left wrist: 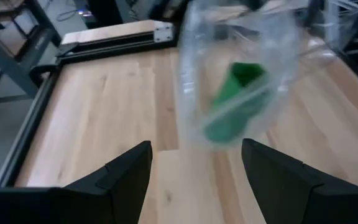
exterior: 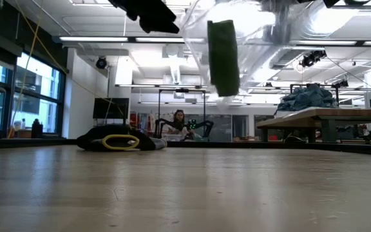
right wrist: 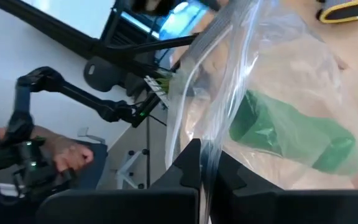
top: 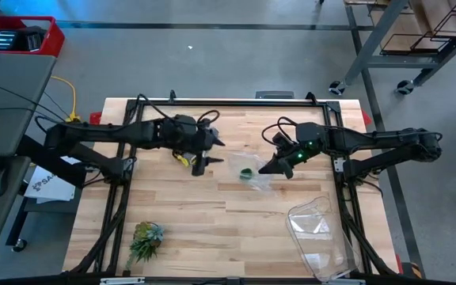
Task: Roll bandage
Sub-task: Close the transparent zip bag
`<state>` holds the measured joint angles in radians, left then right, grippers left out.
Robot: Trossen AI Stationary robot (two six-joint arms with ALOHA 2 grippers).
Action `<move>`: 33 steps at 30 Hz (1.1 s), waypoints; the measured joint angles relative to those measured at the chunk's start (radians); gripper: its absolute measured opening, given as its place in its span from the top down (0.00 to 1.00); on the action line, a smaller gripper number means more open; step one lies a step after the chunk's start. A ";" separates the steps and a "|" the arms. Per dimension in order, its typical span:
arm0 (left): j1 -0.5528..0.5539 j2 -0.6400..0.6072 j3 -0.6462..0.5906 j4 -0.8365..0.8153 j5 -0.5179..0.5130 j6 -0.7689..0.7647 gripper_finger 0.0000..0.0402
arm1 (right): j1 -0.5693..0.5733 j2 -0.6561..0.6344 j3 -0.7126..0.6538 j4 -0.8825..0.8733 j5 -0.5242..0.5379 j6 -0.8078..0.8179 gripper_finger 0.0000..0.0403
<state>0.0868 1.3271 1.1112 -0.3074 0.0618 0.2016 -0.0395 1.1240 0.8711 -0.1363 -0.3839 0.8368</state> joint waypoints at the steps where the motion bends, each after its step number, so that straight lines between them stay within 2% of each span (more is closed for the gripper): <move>1: 0.001 0.007 0.000 0.010 -0.004 0.001 0.39 | 0.000 0.000 0.000 0.006 -0.007 0.001 1.00; 13: -0.016 0.049 0.001 0.095 0.021 0.073 0.39 | 0.000 0.000 0.000 0.046 -0.029 0.019 1.00; 18: -0.030 0.040 0.002 0.102 0.026 0.107 0.43 | 0.000 0.000 0.000 0.045 -0.029 0.019 1.00; 21: -0.036 0.059 0.001 0.125 0.007 0.141 0.53 | 0.000 0.000 0.000 0.047 -0.029 0.019 1.00; 27: -0.033 0.088 0.000 0.143 -0.027 0.141 0.81 | 0.000 0.000 0.000 0.053 -0.058 0.037 1.00; 30: -0.033 0.081 0.012 0.143 -0.026 0.090 0.95 | 0.000 0.000 0.000 0.053 -0.072 0.045 1.00; 33: -0.029 0.079 0.050 0.078 -0.015 0.026 0.98 | 0.000 0.000 0.000 0.050 -0.077 0.046 1.00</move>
<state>0.0582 1.4059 1.1614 -0.2290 0.0471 0.2272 -0.0392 1.1240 0.8711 -0.0863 -0.4610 0.8823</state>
